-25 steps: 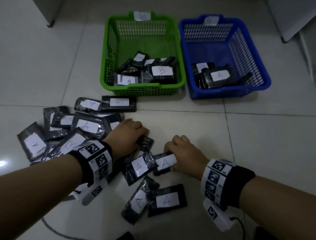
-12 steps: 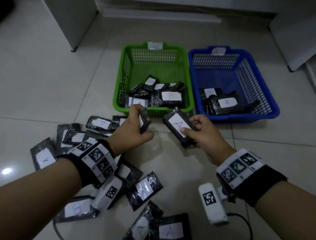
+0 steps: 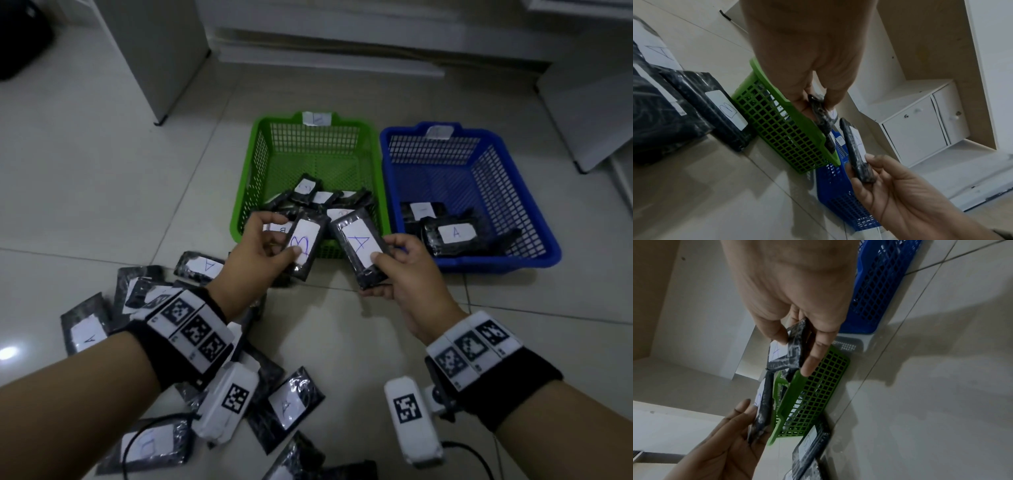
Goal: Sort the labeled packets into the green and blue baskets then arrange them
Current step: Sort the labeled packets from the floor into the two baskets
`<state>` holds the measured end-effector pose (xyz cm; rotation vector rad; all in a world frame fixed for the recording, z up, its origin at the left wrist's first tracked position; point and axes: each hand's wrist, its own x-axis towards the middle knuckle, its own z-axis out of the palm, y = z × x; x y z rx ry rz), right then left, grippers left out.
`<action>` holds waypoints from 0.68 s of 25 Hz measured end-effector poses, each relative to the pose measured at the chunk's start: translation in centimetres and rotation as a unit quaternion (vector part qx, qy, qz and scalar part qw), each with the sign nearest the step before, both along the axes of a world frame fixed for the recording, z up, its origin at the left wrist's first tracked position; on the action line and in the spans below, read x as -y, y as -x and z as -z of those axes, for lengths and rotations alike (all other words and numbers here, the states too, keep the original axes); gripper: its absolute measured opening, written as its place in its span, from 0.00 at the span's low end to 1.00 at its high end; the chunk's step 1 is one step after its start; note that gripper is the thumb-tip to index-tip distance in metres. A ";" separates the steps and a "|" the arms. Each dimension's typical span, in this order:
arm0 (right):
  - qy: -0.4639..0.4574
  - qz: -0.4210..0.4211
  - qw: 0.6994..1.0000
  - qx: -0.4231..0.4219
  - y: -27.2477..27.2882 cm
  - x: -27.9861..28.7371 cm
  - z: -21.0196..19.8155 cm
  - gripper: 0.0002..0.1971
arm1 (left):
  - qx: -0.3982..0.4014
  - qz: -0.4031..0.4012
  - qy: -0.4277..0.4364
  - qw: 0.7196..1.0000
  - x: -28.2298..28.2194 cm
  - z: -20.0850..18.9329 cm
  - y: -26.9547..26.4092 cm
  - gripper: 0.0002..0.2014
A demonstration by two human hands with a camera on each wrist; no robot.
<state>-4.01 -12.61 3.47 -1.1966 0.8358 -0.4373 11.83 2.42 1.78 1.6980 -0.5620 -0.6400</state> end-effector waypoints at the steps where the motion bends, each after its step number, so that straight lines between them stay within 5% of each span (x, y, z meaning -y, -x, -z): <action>1: 0.002 0.008 1.000 0.002 -0.1 0.2 -0.2 0.13 | 0.013 -0.010 0.002 1.000 0.3 0.0 0.0 0.15; 9: 0.010 0.212 0.977 0.021 -2.5 6.5 -0.5 0.22 | 0.208 -0.014 -0.142 0.968 3.6 0.2 -2.9 0.21; 13: -0.008 0.216 0.976 -0.032 -3.2 8.4 1.5 0.25 | 0.297 -0.006 -0.185 0.937 4.5 1.7 -4.8 0.19; 17: 0.078 0.210 0.972 -0.069 -1.9 6.9 1.6 0.22 | 0.404 0.015 -0.162 0.900 3.2 1.8 -4.8 0.17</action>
